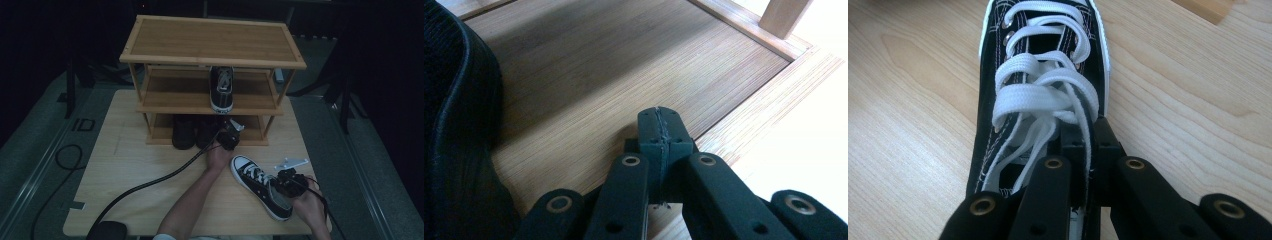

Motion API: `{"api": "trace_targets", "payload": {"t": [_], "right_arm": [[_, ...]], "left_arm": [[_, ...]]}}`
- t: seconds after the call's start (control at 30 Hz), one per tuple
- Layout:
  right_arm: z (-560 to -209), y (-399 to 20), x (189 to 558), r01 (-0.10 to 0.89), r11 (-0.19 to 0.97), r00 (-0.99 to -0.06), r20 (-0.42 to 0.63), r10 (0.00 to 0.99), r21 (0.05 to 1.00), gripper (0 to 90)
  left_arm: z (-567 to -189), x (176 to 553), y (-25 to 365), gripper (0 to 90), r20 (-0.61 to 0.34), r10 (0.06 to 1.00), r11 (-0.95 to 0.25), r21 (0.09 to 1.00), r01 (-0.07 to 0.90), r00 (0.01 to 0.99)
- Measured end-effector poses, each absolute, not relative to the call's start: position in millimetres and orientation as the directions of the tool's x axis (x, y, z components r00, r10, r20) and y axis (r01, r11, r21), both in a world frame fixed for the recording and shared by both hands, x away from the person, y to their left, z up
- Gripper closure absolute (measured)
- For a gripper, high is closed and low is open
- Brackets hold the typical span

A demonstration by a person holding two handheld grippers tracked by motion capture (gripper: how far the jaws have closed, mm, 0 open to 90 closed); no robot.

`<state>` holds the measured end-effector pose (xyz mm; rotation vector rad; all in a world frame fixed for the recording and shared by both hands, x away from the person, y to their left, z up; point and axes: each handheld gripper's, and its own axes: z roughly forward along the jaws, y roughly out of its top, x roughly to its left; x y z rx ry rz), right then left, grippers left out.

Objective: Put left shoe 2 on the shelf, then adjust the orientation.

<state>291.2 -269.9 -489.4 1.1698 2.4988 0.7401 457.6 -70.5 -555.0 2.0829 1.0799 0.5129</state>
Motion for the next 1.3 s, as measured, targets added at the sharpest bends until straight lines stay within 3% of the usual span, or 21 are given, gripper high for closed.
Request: {"api": "trace_targets", "payload": {"t": [0.63, 1.3], "right_arm": [[-469, -291, 300, 0.627, 0.503, -0.604, -0.036, 0.796, 0.595, 88.3], [-444, -302, 305, 0.562, 0.549, -0.664, -0.058, 0.746, 0.619, 88.3]], "left_arm": [[-555, 458, -70, 90.0, 0.014, 0.822, -0.385, 0.75, 0.538, 0.569], [-555, 458, -70, 90.0, 0.005, 0.825, -0.377, 0.75, 0.544, 0.566]]}}
